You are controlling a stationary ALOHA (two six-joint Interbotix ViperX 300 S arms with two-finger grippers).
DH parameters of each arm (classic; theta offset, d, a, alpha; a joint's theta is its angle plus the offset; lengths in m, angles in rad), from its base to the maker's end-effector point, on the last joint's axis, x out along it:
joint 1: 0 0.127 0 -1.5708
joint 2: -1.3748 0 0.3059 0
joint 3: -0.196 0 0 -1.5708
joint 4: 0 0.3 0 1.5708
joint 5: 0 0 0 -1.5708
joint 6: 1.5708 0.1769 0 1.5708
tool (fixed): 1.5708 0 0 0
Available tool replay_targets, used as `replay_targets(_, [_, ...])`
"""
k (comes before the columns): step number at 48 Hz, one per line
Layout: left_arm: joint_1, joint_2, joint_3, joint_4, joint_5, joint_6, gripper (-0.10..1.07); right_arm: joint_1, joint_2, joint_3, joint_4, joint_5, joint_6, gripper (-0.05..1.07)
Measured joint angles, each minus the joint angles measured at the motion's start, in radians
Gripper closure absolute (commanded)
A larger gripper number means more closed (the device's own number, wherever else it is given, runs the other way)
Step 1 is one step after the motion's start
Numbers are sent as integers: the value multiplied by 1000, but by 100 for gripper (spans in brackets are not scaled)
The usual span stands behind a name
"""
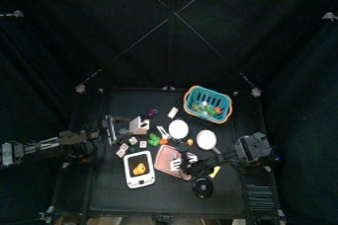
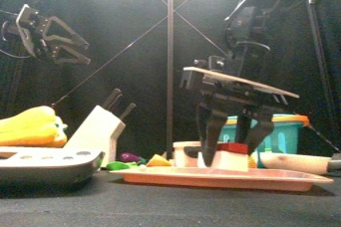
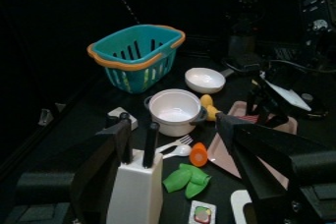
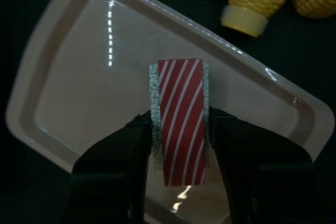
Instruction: Place salmon sushi in pot
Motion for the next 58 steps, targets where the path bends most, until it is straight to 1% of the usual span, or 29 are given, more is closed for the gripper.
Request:
replay_targets(5, [-5, 0, 14, 6, -17, 0, -5, -17, -32, -2, -60, 2, -21, 50])
replay_targets(9, [-23, 0, 40, 8, -51, -2, -5, -44, -63, 0, -86, 5, -77, 50])
replay_targets(17, [-78, 0, 52, 32, -115, 5, -5, -133, -110, 0, -89, 8, -232, 50])
replay_targets(22, [-110, 12, 52, 58, -147, 17, -5, -202, -126, 0, -78, 8, -357, 50])
replay_targets(26, [-130, 40, 52, 61, -173, 28, -5, -252, -127, 0, -51, 6, -442, 50])
replay_targets(33, [-147, 135, 46, 63, -219, 52, -5, -330, -129, 0, 17, 3, -589, 50])
replay_targets(37, [-152, 193, 35, 63, -247, 64, -5, -364, -127, 0, 34, 0, -643, 50])
replay_targets(42, [-163, 255, 23, 63, -275, 71, -5, -399, -127, 0, 37, -2, -675, 50])
replay_targets(46, [-175, 285, 17, 63, -282, 71, -5, -420, -121, 6, 32, -21, -678, 50])
replay_targets(52, [-184, 305, 8, 63, -287, 71, -5, -451, -106, 28, 34, -83, -678, 50])
replay_targets(58, [-184, 307, 5, 63, -287, 71, -5, -463, -101, 48, 54, -144, -678, 50])
